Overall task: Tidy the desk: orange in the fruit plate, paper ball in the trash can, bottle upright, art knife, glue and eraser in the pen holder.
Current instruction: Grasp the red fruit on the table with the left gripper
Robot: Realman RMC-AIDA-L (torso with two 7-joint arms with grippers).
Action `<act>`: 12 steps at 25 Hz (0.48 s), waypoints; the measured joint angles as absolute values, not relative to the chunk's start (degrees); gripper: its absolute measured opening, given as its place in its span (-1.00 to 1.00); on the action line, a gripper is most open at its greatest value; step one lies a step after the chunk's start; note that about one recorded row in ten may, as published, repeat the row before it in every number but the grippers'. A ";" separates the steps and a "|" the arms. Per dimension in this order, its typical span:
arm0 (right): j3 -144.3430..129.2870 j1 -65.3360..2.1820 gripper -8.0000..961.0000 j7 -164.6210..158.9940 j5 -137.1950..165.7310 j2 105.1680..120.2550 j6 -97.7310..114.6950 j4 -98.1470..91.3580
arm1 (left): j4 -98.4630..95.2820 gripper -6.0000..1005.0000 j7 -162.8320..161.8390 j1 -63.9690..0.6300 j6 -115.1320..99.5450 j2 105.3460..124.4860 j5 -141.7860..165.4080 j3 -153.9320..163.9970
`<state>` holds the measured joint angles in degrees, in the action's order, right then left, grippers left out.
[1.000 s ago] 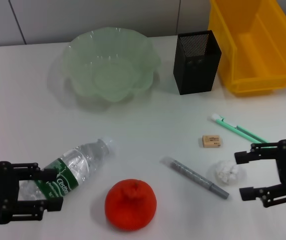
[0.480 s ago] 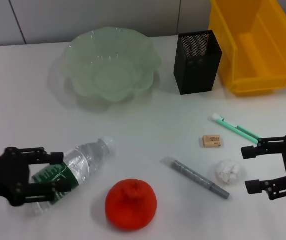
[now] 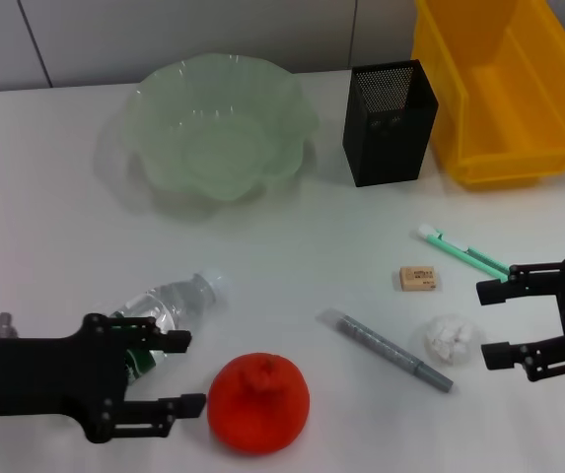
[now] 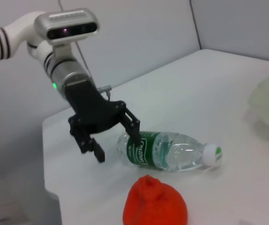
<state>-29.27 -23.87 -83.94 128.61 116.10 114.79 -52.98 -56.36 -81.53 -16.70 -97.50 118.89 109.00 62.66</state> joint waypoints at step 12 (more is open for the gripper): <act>-29.17 -24.00 0.69 -86.26 128.40 116.59 114.65 -53.05 | -53.55 0.22 -80.51 -17.42 -83.06 119.02 103.92 76.79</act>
